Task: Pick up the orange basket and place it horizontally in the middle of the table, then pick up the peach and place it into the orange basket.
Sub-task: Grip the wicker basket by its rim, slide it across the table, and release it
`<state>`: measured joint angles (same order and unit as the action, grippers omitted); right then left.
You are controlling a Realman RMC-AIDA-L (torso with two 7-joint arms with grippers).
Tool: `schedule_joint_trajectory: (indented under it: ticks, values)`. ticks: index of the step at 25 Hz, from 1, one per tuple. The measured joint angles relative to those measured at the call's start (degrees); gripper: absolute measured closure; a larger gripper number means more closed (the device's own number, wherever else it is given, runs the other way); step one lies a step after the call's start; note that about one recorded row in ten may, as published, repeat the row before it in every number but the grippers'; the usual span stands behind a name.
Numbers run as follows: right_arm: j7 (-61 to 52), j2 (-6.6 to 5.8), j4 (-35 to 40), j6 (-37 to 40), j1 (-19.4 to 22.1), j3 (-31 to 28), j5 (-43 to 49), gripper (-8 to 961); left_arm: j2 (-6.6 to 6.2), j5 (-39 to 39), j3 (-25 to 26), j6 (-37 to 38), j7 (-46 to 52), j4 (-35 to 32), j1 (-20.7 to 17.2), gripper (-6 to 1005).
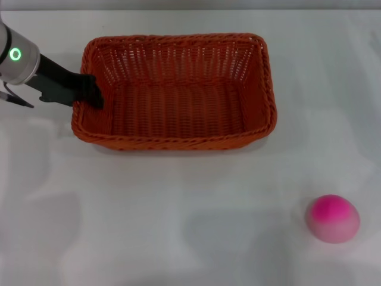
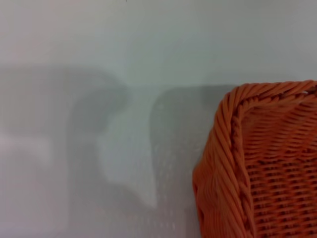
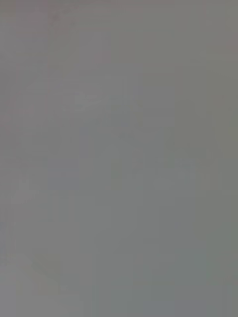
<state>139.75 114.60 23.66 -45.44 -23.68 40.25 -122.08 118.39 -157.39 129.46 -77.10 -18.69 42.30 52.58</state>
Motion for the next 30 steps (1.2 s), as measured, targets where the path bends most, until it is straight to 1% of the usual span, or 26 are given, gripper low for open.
schedule_joint_trajectory:
  ticks: [5,15,19,22,23,24,30]
  values:
    - [0.0,0.01,0.0,0.1,0.0,0.0,0.0,96,0.0,0.0,0.0,-0.7,0.3,0.6,-0.2,791]
    - [0.0,0.01,0.0,0.2,0.1,0.0,0.0,96,0.51,0.2,0.0,-3.2,0.8,7.7,-2.2,471]
    - [0.0,0.01,0.0,0.2,0.0,0.0,0.0,95,0.53,0.6,-0.4,-4.3,1.5,10.0,-2.8,471]
    - [0.0,-0.02,0.0,0.2,-0.1,0.0,0.0,95,0.53,1.1,-1.3,-4.8,2.2,12.4,-3.5,472]
    - [0.0,-0.03,0.0,0.2,-0.2,0.0,0.0,95,0.53,1.7,-2.1,-5.2,2.7,14.1,-4.1,472]
    - [0.0,-0.05,0.0,0.2,-0.2,0.0,0.0,95,0.53,1.7,-2.1,-5.2,2.7,14.1,-4.1,472]
    - [0.0,0.01,0.1,0.3,-0.2,0.0,0.0,95,0.52,3.0,-5.6,-7.9,5.4,22.2,-6.6,472]
